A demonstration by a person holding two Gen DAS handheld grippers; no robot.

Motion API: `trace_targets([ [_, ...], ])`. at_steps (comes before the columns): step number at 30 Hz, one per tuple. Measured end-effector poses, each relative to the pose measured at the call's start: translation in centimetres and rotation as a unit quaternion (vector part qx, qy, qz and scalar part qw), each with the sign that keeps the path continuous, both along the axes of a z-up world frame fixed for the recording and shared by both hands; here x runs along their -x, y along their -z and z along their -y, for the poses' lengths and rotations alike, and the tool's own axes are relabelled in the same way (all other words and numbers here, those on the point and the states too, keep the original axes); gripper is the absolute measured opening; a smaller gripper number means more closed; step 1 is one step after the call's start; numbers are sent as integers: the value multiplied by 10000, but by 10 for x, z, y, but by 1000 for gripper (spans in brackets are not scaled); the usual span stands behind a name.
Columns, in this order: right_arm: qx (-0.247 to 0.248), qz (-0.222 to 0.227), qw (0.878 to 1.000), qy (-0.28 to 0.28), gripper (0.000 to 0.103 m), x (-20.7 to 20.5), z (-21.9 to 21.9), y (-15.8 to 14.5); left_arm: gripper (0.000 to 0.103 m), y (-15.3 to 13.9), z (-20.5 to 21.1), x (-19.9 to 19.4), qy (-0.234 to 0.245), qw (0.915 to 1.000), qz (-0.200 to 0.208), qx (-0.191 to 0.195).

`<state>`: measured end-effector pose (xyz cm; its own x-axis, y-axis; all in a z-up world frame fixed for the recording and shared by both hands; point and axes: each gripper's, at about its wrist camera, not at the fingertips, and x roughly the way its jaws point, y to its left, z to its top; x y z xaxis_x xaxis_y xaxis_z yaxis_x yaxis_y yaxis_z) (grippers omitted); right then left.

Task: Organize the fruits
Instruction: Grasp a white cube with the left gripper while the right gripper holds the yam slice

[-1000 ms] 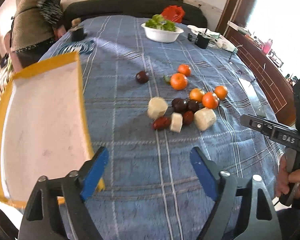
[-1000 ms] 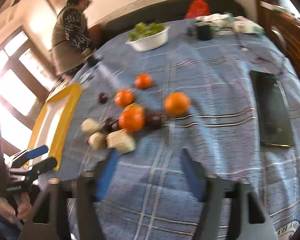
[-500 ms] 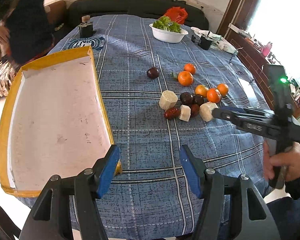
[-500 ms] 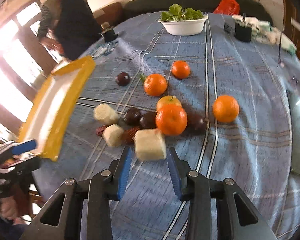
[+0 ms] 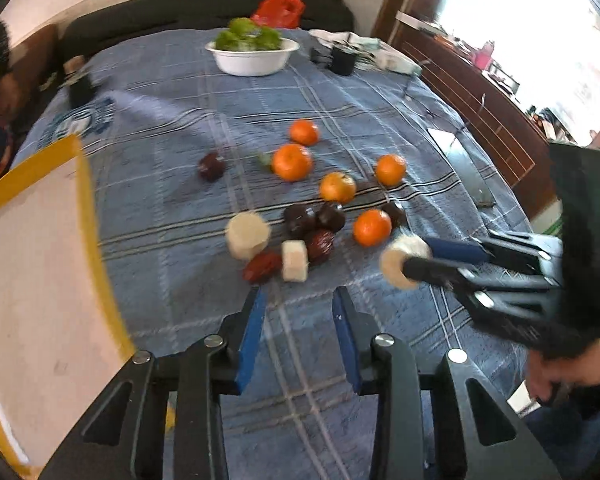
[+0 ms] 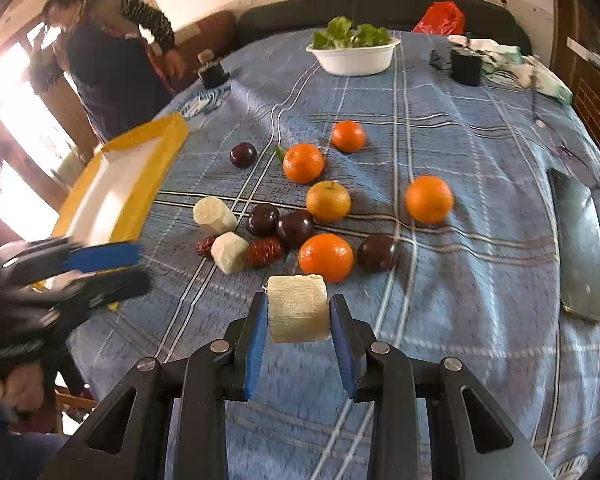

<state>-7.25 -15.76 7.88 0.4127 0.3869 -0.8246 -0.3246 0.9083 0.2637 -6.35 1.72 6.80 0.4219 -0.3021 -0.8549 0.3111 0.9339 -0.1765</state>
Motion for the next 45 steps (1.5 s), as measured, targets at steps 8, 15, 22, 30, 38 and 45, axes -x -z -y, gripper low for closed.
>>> trace_targets([
  [8, 11, 151, 9994, 303, 34, 19, 30, -10, 19, 27, 23, -31, 230, 9992, -196, -270],
  [15, 48, 149, 9988, 465, 34, 23, 48, -13, 19, 26, 28, -43, 218, 9991, -34, -366],
  [22, 32, 125, 9991, 408, 34, 21, 46, -10, 19, 28, 22, -41, 162, 9991, -74, -379],
  [30, 3, 95, 9995, 304, 34, 19, 37, -8, 19, 34, 34, -43, 298, 9985, -55, -461],
  [38, -40, 92, 9995, 287, 34, 21, 35, -7, 19, 34, 41, -37, 367, 9973, -55, -628],
  [45, -76, 86, 9996, 261, 34, 24, 34, -7, 37, 37, 36, -42, 209, 9982, 18, -567],
])
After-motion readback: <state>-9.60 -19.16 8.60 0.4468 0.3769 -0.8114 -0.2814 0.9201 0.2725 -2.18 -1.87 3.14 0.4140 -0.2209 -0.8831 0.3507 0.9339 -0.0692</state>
